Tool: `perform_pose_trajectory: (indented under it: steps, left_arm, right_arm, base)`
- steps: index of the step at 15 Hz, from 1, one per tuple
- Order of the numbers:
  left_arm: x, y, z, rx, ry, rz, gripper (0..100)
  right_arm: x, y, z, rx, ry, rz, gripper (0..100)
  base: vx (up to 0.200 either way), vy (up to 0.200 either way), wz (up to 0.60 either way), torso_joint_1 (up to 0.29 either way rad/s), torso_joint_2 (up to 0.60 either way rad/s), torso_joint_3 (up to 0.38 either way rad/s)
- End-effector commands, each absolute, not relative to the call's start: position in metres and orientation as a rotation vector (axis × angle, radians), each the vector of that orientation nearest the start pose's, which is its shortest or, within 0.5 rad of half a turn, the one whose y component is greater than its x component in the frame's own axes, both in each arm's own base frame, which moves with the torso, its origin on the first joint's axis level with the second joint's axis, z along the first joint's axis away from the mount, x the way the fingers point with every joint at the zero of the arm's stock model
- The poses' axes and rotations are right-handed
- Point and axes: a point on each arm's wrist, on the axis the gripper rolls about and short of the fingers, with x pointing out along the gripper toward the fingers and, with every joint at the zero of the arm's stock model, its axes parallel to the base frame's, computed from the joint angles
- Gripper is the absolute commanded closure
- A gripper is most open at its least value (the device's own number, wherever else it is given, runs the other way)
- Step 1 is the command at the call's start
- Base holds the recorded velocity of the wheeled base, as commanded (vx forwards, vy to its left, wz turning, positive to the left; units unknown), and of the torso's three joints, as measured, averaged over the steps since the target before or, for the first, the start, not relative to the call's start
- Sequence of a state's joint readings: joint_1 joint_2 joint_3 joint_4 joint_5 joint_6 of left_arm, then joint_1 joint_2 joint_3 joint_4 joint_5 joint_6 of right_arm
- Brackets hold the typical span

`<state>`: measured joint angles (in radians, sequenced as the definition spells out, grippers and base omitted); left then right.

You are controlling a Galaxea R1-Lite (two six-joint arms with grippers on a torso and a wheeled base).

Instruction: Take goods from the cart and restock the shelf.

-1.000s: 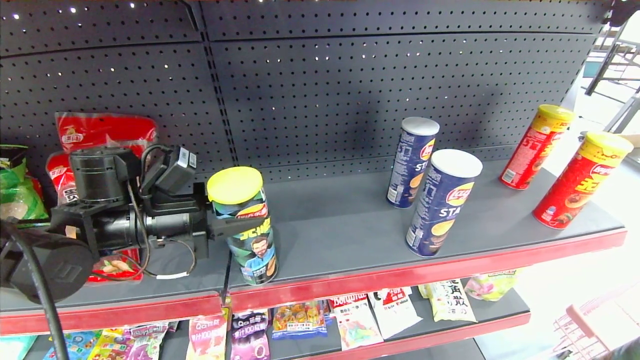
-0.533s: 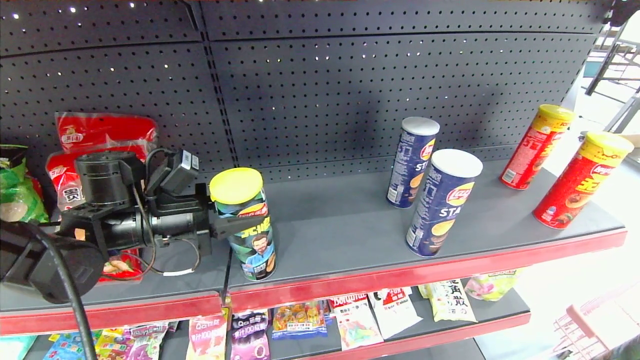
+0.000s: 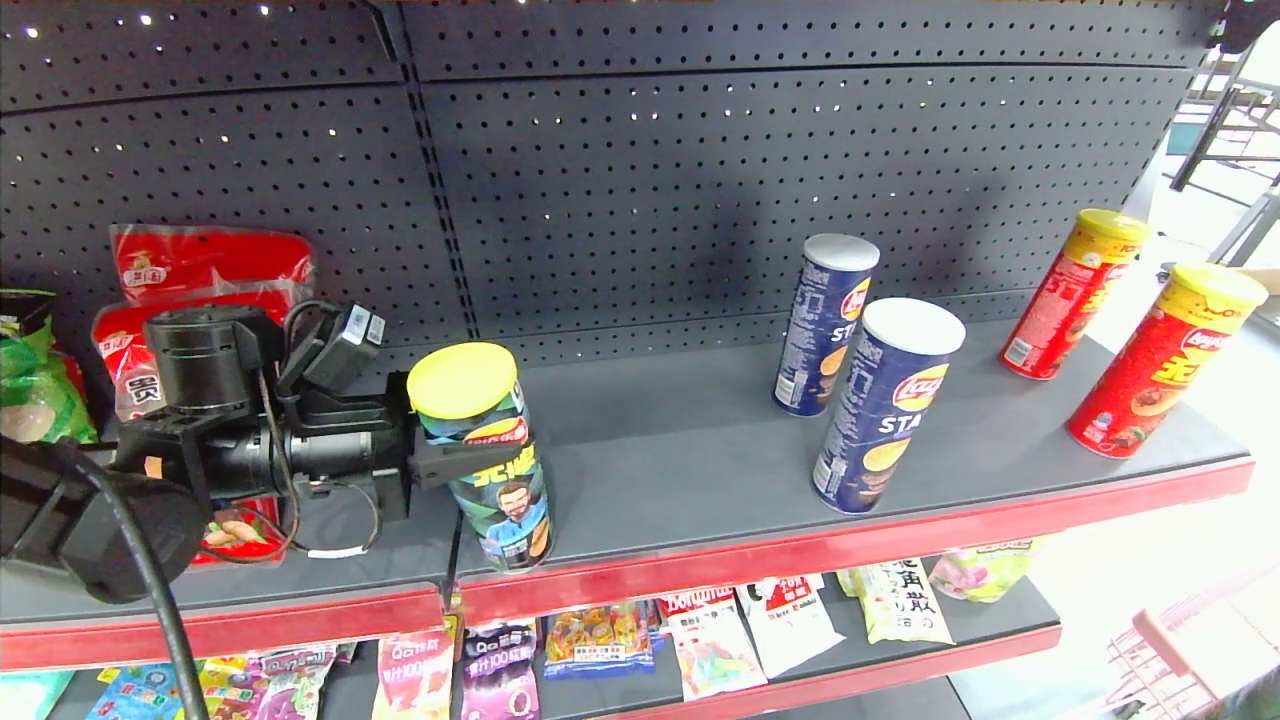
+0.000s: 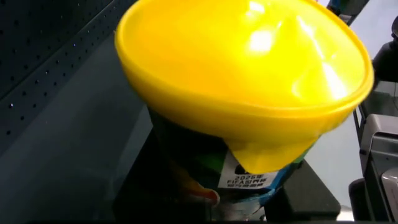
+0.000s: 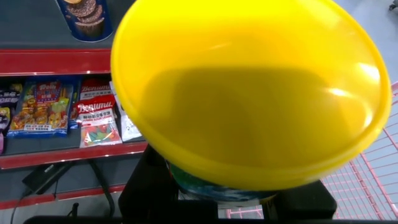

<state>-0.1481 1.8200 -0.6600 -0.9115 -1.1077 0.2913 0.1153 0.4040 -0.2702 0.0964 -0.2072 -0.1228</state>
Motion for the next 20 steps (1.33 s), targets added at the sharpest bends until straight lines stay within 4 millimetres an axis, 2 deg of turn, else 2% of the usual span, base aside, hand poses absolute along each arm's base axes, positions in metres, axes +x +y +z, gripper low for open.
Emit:
perform_pose_trajectory:
  steps: [1, 12, 17, 18, 20]
  left_arm:
    - [0.2953, -0.0619, 0.1373, 0.13, 0.051, -1.268, 100]
    - [0.3003, -0.0659, 0.128, 0.126, 0.071, -1.278, 100]
    - [0.3011, -0.0678, 0.1296, 0.14, 0.052, -1.277, 100]
    - [0.303, -0.0686, 0.1285, 0.147, 0.039, -1.276, 0]
    - [0.3031, -0.0684, 0.1293, 0.154, 0.035, -1.256, 0]
  right_arm:
    - [0.0078, -0.0037, 0.146, -0.16, 0.237, -0.076, 100]
    - [0.008, -0.0037, 0.1454, -0.161, 0.242, -0.075, 100]
    - [0.0075, -0.0038, 0.1455, -0.161, 0.239, -0.077, 100]
    - [0.0075, -0.0038, 0.146, -0.159, 0.236, -0.077, 100]
    - [0.0075, -0.0038, 0.146, -0.161, 0.236, -0.077, 100]
  base:
    - [0.0, 0.0, 0.0, 0.0, 0.0, 0.0]
    - [0.0, 0.0, 0.0, 0.0, 0.0, 0.0]
    - [0.0, 0.0, 0.0, 0.0, 0.0, 0.0]
    - [0.0, 0.0, 0.0, 0.0, 0.0, 0.0]
    - [0.0, 0.0, 0.0, 0.0, 0.0, 0.0]
